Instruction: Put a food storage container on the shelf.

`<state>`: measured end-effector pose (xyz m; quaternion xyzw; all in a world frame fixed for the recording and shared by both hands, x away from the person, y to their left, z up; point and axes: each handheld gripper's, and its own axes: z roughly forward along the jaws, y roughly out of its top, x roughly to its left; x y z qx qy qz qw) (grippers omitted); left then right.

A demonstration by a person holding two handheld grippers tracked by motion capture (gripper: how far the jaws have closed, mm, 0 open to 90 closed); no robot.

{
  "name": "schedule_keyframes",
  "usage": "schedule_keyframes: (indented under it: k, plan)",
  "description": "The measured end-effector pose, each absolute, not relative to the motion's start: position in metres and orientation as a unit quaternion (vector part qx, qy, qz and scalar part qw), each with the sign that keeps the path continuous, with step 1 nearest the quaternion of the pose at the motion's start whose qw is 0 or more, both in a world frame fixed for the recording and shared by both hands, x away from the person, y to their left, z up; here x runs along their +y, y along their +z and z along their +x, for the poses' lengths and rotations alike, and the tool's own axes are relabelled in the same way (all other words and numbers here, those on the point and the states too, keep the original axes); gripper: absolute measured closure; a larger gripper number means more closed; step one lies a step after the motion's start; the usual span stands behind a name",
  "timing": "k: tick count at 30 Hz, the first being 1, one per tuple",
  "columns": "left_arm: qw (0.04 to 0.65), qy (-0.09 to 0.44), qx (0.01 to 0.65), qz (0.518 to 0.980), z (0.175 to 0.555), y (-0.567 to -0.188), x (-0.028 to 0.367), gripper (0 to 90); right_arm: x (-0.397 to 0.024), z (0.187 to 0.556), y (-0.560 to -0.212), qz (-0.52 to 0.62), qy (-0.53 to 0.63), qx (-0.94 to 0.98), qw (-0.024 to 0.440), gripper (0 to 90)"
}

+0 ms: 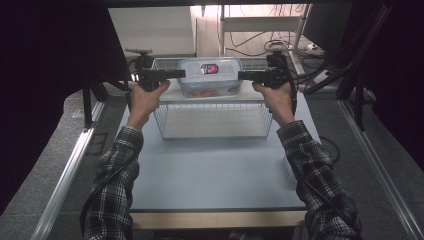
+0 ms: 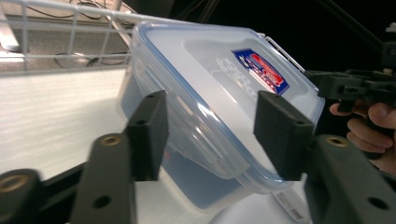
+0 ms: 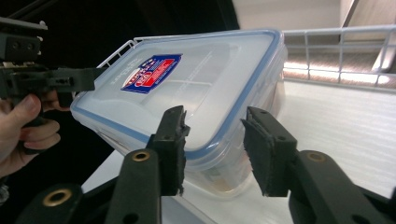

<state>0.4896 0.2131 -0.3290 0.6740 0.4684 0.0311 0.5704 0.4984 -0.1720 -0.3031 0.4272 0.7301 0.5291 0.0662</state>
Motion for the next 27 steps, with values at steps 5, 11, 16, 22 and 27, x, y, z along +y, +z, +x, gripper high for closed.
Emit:
schedule_keyframes:
  k: [5,11,16,22,27]
  plan:
    - [0.562,0.083,0.437,0.698,0.466,-0.320,0.214,63.3,-0.174,0.487,-0.300,0.394,0.536,0.740,0.096,66.5]
    - [0.554,0.118,0.390,0.726,0.423,-0.328,0.206,81.9,-0.178,0.465,-0.304,0.347,0.536,0.758,0.128,85.5]
    - [0.514,0.124,0.370,0.764,0.423,-0.351,0.184,85.8,-0.168,0.457,-0.323,0.324,0.522,0.781,0.113,88.4]
    - [0.509,0.108,0.392,0.759,0.441,-0.357,0.185,86.1,-0.158,0.465,-0.333,0.329,0.512,0.787,0.106,88.3]
    - [0.518,0.096,0.398,0.751,0.448,-0.359,0.190,85.1,-0.158,0.472,-0.336,0.339,0.515,0.781,0.102,88.0]
